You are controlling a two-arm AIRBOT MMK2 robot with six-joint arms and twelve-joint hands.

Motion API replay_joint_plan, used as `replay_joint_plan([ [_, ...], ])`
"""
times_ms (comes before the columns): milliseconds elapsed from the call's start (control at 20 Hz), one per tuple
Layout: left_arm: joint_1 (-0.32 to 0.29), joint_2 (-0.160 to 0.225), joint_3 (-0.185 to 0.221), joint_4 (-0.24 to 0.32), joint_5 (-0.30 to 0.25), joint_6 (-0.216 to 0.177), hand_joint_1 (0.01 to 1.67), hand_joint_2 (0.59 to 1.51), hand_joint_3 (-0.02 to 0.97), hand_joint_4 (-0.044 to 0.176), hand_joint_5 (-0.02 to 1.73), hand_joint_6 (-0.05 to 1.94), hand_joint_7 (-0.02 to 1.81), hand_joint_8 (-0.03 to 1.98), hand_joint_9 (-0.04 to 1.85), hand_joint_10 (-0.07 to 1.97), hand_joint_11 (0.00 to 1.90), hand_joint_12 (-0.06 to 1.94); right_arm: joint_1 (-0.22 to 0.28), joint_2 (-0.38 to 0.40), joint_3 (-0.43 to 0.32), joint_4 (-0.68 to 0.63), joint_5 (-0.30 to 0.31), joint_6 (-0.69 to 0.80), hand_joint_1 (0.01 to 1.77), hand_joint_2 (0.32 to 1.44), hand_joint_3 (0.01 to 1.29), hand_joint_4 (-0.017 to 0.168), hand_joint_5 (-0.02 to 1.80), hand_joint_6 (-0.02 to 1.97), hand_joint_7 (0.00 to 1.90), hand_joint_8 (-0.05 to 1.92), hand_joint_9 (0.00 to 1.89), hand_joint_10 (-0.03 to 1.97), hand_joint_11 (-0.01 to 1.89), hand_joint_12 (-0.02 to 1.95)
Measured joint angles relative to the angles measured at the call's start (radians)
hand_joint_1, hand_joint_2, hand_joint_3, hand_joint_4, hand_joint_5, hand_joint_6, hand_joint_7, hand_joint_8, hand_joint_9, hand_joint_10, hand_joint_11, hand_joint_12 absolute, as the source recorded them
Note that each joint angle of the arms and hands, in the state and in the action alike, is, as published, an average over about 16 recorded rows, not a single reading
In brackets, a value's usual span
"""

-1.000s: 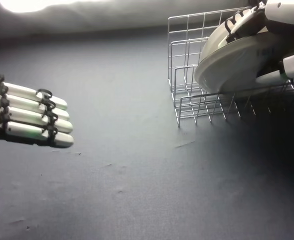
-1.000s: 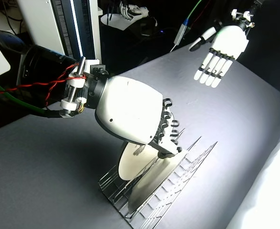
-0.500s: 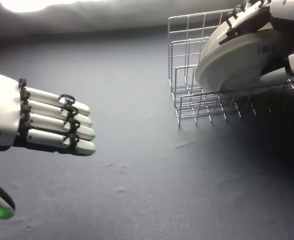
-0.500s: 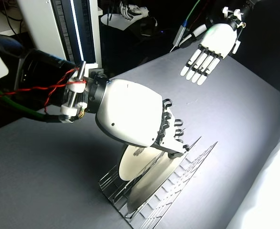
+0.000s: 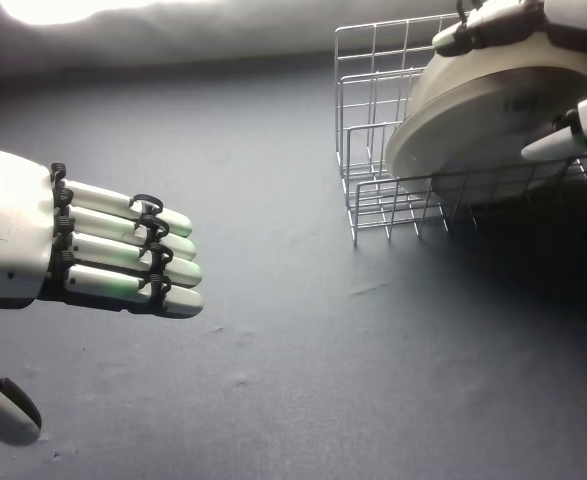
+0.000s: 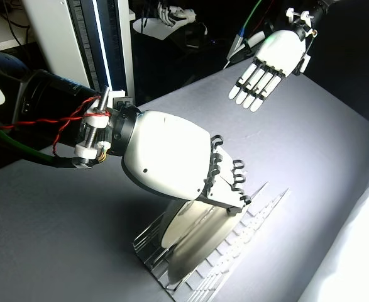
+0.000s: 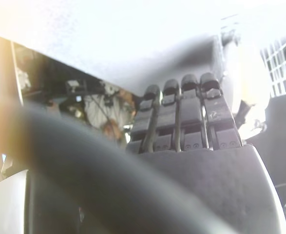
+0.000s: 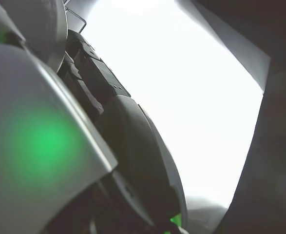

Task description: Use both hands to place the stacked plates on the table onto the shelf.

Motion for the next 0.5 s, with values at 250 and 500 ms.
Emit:
replay_joint_plan([
  [250,0.0,0.0,-0.004,0.0,0.002,-0.005,0.02,1.126,0.003,0.0,0.02,0.01,0.02,0.01,0.02,0.01,0.01,0.01,0.014,-0.003,-0.005,-0.023,0.045,-0.001,1.03,0.97,0.02,-0.003,0.37,0.03,0.39,0.01,0.39,0.01,0.02,0.91],
  [500,0.0,-0.001,-0.007,0.001,0.002,-0.011,0.02,1.126,0.003,0.0,0.02,0.01,0.02,0.01,0.02,0.01,0.01,0.01,0.015,-0.014,-0.012,-0.092,0.159,-0.011,1.01,0.97,0.02,0.0,0.32,0.03,0.34,0.01,0.32,0.01,0.02,0.85],
])
